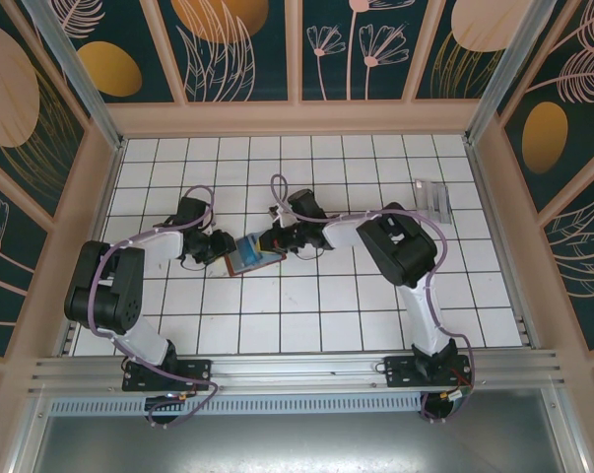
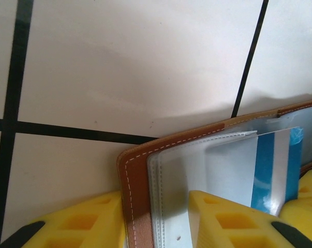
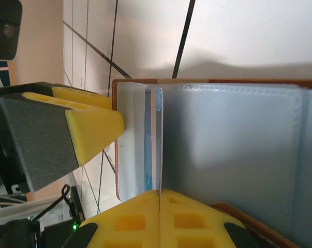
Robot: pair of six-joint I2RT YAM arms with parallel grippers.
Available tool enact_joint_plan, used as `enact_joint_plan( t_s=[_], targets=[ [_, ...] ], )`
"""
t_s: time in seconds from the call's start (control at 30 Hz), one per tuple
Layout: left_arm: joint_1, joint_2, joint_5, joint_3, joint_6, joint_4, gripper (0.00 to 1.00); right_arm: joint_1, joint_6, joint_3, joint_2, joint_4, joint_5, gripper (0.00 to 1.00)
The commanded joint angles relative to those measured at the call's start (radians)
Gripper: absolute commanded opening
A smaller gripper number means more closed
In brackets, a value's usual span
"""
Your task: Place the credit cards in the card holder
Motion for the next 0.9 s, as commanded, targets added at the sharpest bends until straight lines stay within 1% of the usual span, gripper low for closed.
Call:
enact_joint_plan(
  t_s=[0.0,0.1,0.2,0.27,0.43,0.6,0.63,0.67,0.7,0.8,0.87],
  targets=[
    [-0.01,0.02,0.064,-0.025,-0.029,0.035,0.37,0.046,0.062,-0.038,-0.032,0.036,0.117,0.0],
    [-0.01,0.019,0.079,-0.016,-0.041,0.043,0.37,0.055,0.071,-0.034,-0.023,0.042,0.102,0.01],
    [-0.01,0.009,0.083,-0.016,-0.035,0.043,0.38,0.062,0.056,-0.024,-0.018,0.024,0.091,0.06],
    [-0.01,0.001,0.081,-0.011,-0.026,0.025,0.4,0.063,0.036,-0.024,-0.029,0.002,0.095,0.1],
    [-0.009,-0.026,0.107,-0.044,-0.043,0.045,0.45,0.061,-0.017,-0.035,-0.075,-0.06,0.152,0.17],
    [-0.01,-0.039,0.105,-0.054,-0.051,0.035,0.45,0.069,-0.039,-0.04,-0.09,-0.075,0.161,0.2],
    [-0.01,-0.041,0.105,-0.054,-0.051,0.035,0.45,0.074,-0.047,-0.041,-0.094,-0.074,0.164,0.26],
    [-0.01,-0.043,0.102,-0.054,-0.047,0.03,0.45,0.078,-0.053,-0.04,-0.096,-0.081,0.172,0.3],
    [-0.01,-0.044,0.099,-0.051,-0.04,0.021,0.45,0.084,-0.062,-0.039,-0.103,-0.09,0.187,0.32],
    [-0.01,-0.051,0.095,-0.055,-0.036,0.015,0.43,0.104,-0.096,-0.039,-0.129,-0.126,0.259,0.34],
    [-0.01,-0.052,0.1,-0.053,-0.036,0.015,0.42,0.109,-0.102,-0.041,-0.137,-0.132,0.279,0.33]
  ],
)
